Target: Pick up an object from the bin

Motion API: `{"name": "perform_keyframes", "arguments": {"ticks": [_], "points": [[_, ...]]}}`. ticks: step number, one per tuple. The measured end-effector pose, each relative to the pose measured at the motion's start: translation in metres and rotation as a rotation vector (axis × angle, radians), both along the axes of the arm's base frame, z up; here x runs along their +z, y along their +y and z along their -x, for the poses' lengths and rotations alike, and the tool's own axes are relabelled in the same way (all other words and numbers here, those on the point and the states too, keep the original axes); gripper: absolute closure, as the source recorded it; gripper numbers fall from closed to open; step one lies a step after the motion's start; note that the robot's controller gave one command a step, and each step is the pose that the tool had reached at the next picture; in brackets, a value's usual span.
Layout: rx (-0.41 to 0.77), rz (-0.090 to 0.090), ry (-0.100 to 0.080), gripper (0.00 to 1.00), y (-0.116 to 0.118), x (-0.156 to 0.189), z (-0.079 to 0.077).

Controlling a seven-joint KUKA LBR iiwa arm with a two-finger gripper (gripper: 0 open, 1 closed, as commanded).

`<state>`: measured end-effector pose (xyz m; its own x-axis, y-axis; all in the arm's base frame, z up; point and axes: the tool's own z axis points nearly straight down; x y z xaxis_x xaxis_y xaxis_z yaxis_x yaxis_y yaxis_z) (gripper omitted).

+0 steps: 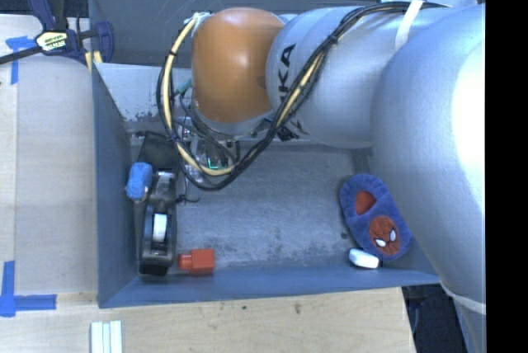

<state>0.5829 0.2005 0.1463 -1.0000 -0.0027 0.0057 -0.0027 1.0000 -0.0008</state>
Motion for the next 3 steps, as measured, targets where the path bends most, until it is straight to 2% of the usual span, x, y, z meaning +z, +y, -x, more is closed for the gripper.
{"name": "perform_keyframes", "arguments": {"ticks": [1,2,3], "points": [[0.349,-0.003,-0.008,0.0,-0.016,-0.078,-0.045],[0.831,-0.002,-0.007,0.0,-0.067,-0.076,-0.036],[0.831,-0.004,-0.008,1.0,-0.065,-0.074,-0.036]]}}
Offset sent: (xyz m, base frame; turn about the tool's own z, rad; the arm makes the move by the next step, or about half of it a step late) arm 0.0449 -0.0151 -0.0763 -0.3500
